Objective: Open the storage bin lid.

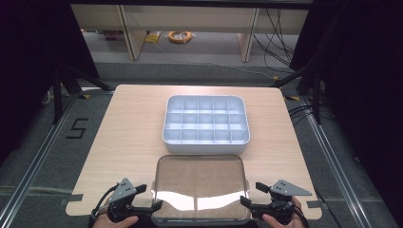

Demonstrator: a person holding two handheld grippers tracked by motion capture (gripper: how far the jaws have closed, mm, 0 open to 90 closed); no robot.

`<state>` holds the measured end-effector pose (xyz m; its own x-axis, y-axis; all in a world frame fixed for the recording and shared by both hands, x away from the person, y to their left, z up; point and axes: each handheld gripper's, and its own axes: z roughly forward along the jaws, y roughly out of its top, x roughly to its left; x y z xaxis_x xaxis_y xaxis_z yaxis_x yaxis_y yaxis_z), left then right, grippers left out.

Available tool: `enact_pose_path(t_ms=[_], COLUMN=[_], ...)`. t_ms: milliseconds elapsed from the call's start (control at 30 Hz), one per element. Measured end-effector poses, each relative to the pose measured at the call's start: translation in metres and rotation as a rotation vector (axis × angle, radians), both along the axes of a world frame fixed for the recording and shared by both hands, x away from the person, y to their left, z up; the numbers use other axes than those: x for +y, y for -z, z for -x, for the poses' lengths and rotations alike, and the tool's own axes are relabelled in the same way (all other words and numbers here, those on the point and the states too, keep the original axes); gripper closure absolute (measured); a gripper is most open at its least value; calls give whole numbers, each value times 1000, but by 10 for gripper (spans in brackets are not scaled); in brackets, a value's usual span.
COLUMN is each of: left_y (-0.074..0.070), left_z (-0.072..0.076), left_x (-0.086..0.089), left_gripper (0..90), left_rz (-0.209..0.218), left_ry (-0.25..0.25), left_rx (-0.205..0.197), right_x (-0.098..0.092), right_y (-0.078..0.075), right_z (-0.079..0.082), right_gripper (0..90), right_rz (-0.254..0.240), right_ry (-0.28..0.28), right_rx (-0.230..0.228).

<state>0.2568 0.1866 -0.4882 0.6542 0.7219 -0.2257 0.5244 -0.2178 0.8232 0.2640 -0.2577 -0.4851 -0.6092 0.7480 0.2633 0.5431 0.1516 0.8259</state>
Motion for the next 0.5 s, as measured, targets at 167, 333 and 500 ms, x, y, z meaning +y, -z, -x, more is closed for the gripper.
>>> enact_pose_path(t_ms=[167, 333, 500], left_y=[2, 2, 3], left_z=[6, 10, 10], left_x=[0, 0, 1], left_gripper=[161, 161, 161], left_rz=[-1, -13, -6], left_ry=[-12, -1, -3], left_rx=[11, 17, 25], right_x=[0, 4, 4], right_y=[0, 2, 4], right_z=[8, 16, 16], right_gripper=[163, 163, 163], right_rz=[31, 27, 54], right_ry=[1, 9, -29], right_rx=[20, 71, 34])
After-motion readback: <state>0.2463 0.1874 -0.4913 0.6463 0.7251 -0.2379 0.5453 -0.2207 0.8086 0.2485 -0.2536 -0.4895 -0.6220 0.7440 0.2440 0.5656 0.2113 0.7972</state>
